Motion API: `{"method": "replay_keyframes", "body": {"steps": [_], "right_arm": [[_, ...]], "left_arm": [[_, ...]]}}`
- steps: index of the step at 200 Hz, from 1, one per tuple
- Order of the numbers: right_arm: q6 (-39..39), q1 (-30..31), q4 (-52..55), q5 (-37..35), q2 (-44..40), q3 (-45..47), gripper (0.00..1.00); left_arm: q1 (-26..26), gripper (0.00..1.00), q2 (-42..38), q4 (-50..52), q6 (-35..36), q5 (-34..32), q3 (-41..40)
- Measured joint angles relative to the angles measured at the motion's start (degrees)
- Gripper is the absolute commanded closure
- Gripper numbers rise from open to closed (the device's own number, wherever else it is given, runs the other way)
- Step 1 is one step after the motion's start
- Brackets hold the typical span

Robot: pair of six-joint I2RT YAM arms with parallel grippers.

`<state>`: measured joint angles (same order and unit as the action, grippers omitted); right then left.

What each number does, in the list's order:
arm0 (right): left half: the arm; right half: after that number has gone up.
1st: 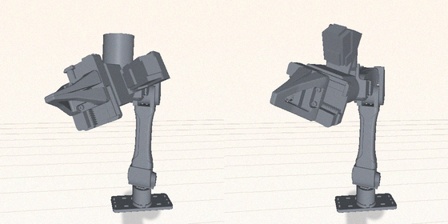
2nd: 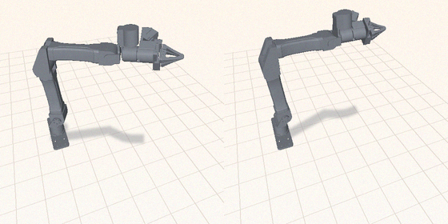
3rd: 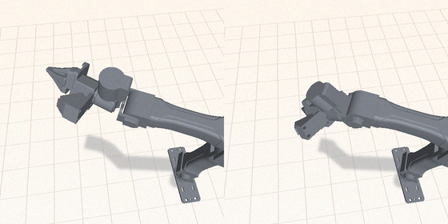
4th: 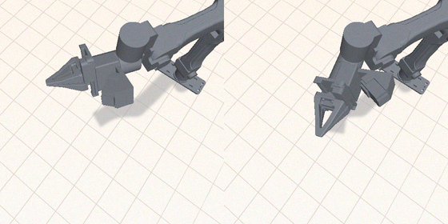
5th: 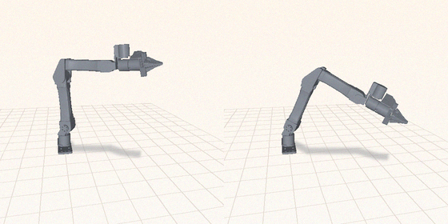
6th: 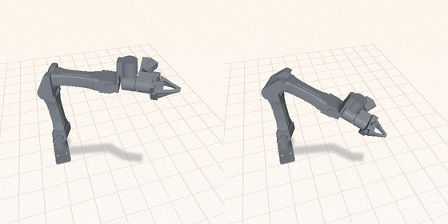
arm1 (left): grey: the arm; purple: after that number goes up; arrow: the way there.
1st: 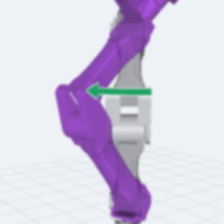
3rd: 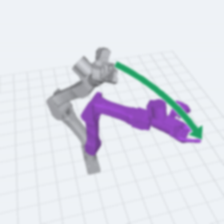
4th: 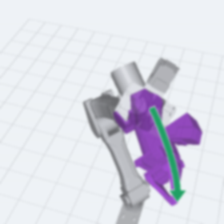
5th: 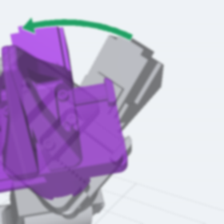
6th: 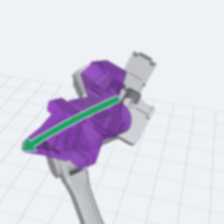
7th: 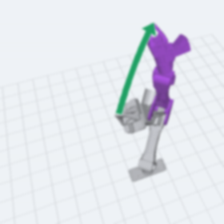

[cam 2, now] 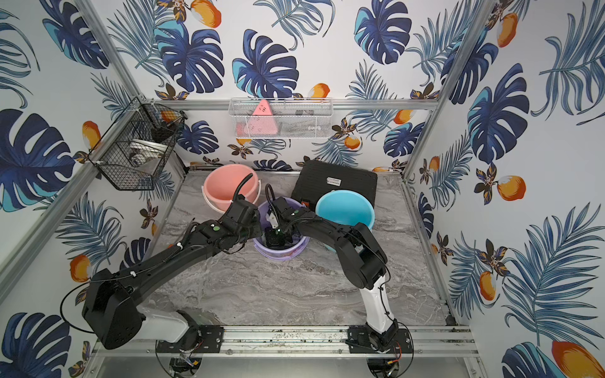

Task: Wipe the inside of the bucket with a cloth
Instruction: Wipe the dirt from the inside of the bucket.

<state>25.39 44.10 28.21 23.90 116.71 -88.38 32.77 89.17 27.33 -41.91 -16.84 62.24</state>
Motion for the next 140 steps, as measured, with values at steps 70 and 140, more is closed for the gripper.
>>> {"method": "replay_keyframes", "body": {"steps": [70, 140], "right_arm": [[-2.8, 1.4, 13.9, -26.1, 3.6, -9.7, 1.0], [-1.2, 1.9, 25.6, -45.7, 18.5, -26.2, 1.0]], "left_arm": [[0.5, 1.0, -1.3, -1.0, -0.1, -6.0, -1.1], [0.6, 1.0, -0.8, -8.8, -0.5, -8.0, -3.7]]}}
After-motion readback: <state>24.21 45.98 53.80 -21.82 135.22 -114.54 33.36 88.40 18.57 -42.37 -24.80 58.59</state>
